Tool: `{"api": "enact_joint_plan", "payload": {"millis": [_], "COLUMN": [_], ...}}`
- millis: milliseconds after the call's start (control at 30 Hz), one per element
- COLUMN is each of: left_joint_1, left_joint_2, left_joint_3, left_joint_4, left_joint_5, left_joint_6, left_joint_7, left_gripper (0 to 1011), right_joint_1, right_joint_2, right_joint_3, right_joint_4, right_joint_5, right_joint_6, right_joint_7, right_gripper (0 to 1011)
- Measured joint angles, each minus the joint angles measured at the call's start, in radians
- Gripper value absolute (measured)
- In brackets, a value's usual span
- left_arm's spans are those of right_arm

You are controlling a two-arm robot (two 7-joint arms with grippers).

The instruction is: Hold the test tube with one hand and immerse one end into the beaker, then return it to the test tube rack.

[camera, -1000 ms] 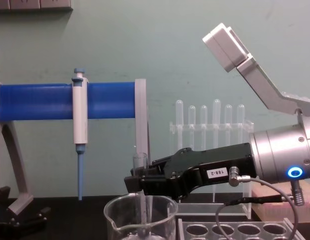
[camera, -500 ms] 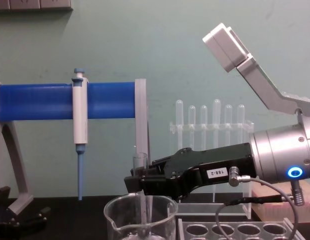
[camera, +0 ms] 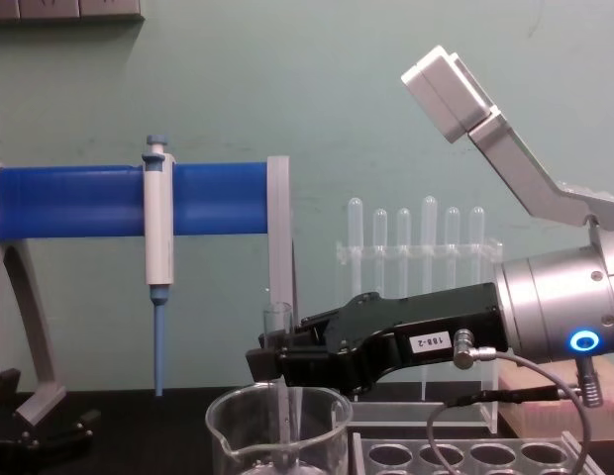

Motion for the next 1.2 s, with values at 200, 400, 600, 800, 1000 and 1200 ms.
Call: {"api": "enact_joint_plan", "payload": {"millis": [200, 400, 600, 800, 1000, 1200], "left_joint_1": [0.000, 0.000, 0.000, 0.000, 0.000, 0.000], "left_joint_2": [0.000, 0.000, 0.000, 0.000, 0.000, 0.000], "left_joint_3": [0.000, 0.000, 0.000, 0.000, 0.000, 0.000], "left_joint_4": [0.000, 0.000, 0.000, 0.000, 0.000, 0.000], "left_joint_5": [0.000, 0.000, 0.000, 0.000, 0.000, 0.000], "left_joint_6": [0.000, 0.000, 0.000, 0.000, 0.000, 0.000], "left_joint_7": [0.000, 0.000, 0.000, 0.000, 0.000, 0.000], "left_gripper": [1000, 1000, 1000, 1000, 1000, 1000], "right_joint_1": [0.000, 0.000, 0.000, 0.000, 0.000, 0.000], "right_joint_2": [0.000, 0.000, 0.000, 0.000, 0.000, 0.000], "right_joint_3": [0.000, 0.000, 0.000, 0.000, 0.000, 0.000], "right_joint_4": [0.000, 0.000, 0.000, 0.000, 0.000, 0.000], "right_joint_5": [0.000, 0.000, 0.000, 0.000, 0.000, 0.000], "right_joint_6": [0.000, 0.000, 0.000, 0.000, 0.000, 0.000], "right_joint_7": [0.000, 0.000, 0.000, 0.000, 0.000, 0.000], "right_gripper": [238, 238, 238, 238, 238, 238]}}
